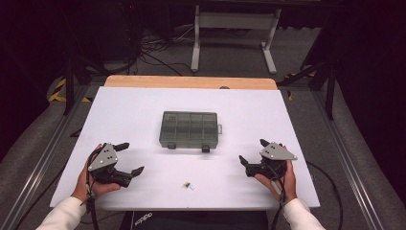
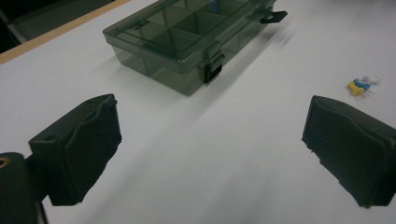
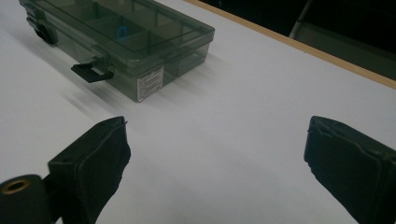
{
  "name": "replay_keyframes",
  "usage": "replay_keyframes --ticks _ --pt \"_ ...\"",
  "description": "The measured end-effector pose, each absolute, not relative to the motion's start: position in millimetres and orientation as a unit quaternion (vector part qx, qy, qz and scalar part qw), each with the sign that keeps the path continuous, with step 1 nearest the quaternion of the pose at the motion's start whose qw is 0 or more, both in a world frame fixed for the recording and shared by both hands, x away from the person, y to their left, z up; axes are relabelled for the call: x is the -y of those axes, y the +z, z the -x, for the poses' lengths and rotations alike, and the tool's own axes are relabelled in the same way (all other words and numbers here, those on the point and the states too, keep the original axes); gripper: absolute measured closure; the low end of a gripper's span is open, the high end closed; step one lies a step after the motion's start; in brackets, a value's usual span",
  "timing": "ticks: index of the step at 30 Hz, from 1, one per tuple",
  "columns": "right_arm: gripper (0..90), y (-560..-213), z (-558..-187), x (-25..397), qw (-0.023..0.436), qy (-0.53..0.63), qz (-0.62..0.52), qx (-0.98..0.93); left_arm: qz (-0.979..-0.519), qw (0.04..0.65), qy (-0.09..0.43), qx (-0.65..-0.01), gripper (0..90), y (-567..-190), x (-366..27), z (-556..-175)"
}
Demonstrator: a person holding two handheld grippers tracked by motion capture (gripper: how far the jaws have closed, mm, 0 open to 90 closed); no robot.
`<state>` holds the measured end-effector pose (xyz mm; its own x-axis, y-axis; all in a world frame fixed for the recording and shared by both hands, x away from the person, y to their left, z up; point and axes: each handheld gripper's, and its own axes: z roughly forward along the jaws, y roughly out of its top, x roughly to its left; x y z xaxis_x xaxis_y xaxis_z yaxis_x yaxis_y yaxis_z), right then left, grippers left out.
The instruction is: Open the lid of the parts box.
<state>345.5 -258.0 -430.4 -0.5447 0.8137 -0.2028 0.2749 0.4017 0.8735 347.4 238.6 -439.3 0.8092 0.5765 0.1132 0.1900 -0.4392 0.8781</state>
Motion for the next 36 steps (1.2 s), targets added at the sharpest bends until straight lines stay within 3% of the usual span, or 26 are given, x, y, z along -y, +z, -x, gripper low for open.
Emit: replay_keyframes --ticks 11,24,28,32,36 --pt "7.3 -435 -349 248 0.314 0.409 -0.341 -0.786 -0.821 0.479 0.203 -0.236 5.6 -440 -239 -348" --pt "9.7 -439 -368 228 0.263 0.391 -0.338 -0.815 -0.84 0.451 0.194 -0.233 8.1 -446 -222 -377" --pt "17.5 -441 -382 223 0.244 0.383 -0.34 -0.824 -0.861 0.403 0.202 -0.237 16.3 -453 -212 -395" --pt "34.6 -444 -401 211 0.219 0.375 -0.326 -0.84 -0.87 0.385 0.188 -0.245 24.4 -458 -202 -415" --pt "39.6 -446 -416 191 0.21 0.367 -0.305 -0.853 -0.878 0.38 0.17 -0.238 34.3 -460 -191 -426"
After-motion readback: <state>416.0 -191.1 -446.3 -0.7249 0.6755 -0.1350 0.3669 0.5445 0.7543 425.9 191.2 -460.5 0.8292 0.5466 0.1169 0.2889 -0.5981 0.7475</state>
